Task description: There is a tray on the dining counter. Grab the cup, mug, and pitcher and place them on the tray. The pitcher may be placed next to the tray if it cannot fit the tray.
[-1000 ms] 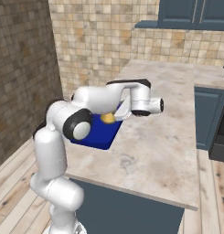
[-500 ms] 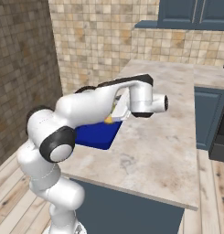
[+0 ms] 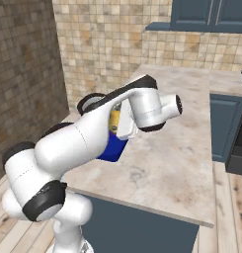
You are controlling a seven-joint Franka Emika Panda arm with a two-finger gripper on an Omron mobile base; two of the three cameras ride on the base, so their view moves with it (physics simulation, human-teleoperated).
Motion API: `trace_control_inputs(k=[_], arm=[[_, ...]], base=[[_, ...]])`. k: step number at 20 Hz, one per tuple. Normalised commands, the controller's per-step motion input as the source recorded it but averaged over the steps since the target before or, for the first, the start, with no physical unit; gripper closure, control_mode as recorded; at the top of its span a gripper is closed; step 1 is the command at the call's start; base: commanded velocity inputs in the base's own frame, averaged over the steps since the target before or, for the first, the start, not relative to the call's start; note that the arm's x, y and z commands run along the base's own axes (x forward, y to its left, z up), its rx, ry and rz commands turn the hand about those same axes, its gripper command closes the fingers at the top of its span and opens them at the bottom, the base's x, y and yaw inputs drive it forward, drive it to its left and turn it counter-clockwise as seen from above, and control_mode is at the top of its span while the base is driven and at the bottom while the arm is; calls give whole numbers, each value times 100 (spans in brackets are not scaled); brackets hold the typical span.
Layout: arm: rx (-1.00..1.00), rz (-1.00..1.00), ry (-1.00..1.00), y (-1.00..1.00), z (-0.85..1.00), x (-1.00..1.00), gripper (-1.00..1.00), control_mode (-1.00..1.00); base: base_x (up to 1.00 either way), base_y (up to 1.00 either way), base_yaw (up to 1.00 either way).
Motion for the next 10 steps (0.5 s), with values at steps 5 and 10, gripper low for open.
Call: trace_control_inputs(k=[5,10], arm=[[-35,30,-14,15,12,-73,-100,-100],[-37,35,-12,12,0,-51,-100,-100]], base=[[0,0,0],[0,0,0]])
